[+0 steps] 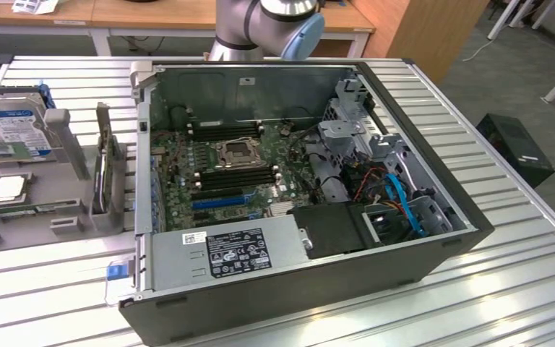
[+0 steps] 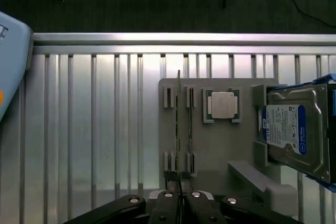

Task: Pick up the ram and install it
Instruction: 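Pick up the ram and move it above insertion slot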

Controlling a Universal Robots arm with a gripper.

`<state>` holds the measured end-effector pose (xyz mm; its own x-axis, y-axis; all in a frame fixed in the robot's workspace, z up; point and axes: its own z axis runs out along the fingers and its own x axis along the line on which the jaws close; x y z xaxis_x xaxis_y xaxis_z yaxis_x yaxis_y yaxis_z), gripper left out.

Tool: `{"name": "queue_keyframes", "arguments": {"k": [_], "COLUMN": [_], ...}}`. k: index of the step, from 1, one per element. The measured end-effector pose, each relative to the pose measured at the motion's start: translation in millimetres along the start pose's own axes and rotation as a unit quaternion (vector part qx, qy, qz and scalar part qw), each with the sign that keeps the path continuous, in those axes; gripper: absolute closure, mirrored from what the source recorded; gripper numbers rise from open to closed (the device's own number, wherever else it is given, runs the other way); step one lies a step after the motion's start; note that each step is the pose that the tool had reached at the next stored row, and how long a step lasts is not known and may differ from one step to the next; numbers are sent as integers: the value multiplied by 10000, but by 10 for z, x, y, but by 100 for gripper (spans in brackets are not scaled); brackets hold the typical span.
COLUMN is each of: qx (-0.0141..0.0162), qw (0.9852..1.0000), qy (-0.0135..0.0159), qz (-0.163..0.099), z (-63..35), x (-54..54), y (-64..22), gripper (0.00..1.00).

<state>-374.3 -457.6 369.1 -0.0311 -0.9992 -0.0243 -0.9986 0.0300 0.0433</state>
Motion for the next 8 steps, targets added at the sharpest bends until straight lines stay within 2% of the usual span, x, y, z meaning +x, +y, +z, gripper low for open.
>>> {"name": "queue_keyframes", "arguments": {"k": [8], "qx": [0], "qw": [10000], "qy": [0], "qz": [0], "z": [-208], "x": [-5], "y": [9], "gripper": [88]}}
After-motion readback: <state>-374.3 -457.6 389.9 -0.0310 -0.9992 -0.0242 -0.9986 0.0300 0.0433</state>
